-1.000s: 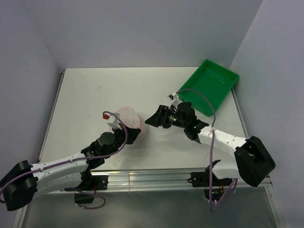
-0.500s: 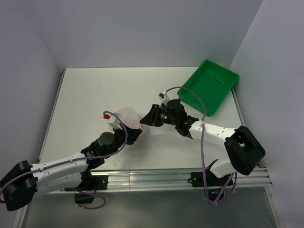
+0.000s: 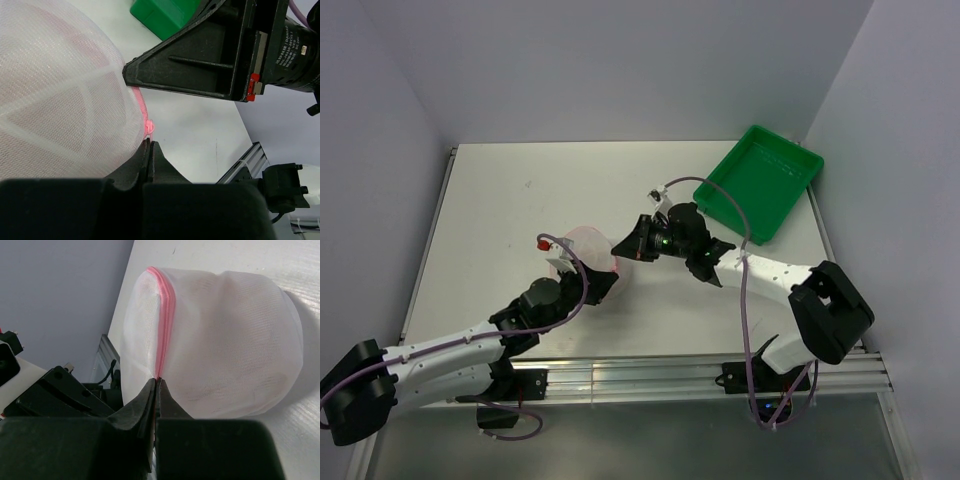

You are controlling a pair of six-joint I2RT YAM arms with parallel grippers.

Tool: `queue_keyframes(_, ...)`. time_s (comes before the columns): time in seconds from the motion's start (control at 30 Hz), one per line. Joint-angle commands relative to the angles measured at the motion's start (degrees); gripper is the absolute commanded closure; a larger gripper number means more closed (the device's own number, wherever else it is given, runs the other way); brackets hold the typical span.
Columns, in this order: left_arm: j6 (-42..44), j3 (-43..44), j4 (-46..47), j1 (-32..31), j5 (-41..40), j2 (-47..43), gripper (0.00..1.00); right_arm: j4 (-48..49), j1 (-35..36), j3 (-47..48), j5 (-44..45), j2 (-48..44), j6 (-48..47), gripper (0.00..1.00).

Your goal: Place the bra in the laundry bag and zip it closed

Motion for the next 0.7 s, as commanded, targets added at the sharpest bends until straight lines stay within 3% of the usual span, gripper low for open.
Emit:
queue_keyframes(0.0, 0.46, 1.83, -0.87, -0.24, 0.18, -2.13, 1.00, 2.16, -1.38, 3.26, -0.67, 0.19, -0.07, 1.00)
queue_keyframes(0.3, 0.64, 1.39, -17.12, -0.24, -5.35, -10.65, 1.00, 1.37, -9.37, 7.91, -6.20, 4.49, -3.23, 1.00)
queue_keyframes(0.47, -1.38, 1.83, -29.58, -0.24, -12.20, -18.20, 1.00, -1.35, -10.70, 10.46, -6.12, 7.30, -6.39, 1.00)
queue_keyframes(0.67, -2.35, 2.71, -35.16, -0.24, -15.82, -21.38, 1.00, -1.62, -11.14, 10.82, -7.61, 8.71, -7.01, 1.00)
